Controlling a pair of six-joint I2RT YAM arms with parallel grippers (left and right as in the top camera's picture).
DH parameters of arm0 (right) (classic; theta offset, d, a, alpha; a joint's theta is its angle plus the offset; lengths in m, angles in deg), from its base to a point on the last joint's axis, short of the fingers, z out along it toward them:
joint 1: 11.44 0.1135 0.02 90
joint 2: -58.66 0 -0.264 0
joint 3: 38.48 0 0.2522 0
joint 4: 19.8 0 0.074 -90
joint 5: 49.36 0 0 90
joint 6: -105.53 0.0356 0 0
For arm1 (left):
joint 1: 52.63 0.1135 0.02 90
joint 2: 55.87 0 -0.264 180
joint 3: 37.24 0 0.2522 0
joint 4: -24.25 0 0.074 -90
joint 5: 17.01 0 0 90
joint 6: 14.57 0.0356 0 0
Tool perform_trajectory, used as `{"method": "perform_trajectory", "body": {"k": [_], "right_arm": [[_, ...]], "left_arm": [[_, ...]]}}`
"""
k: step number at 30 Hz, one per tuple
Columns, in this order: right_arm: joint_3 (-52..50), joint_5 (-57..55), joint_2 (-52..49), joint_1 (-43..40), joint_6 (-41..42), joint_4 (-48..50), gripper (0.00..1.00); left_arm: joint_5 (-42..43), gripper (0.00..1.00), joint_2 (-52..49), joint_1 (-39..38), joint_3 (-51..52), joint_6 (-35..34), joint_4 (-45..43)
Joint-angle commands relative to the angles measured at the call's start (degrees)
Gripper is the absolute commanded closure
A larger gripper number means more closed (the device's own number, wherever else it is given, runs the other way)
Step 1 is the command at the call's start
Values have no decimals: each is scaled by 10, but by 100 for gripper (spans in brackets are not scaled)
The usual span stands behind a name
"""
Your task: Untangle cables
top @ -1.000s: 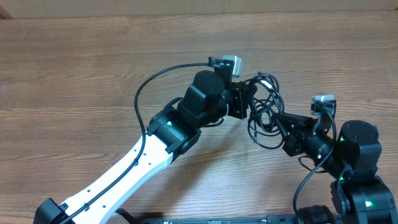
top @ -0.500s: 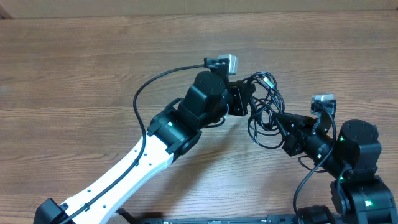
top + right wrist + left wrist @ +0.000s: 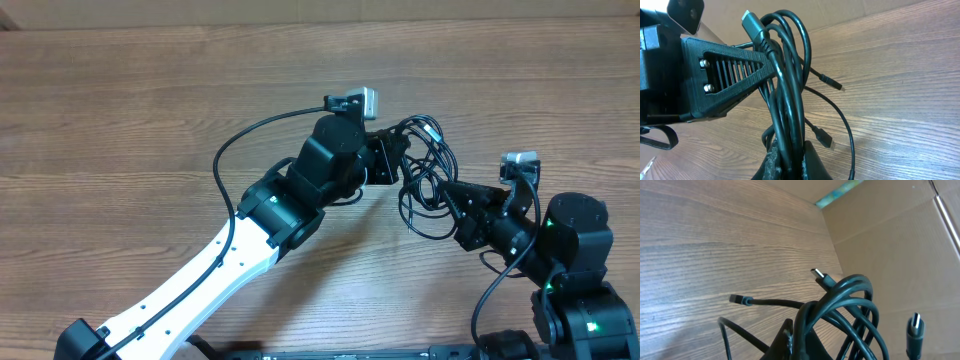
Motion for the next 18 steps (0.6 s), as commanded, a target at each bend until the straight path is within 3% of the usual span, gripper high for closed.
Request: {"method": "perform_trajectory", "body": {"k": [1,18], "right_arm": [[12,-1,6,-1,-2,-16,96],[12,-1,6,-1,-2,-13,96]], "left_arm": [[-105,96,14,20,-9,-61,-15],[-122,96,14,20,-9,-113,-13]]}}
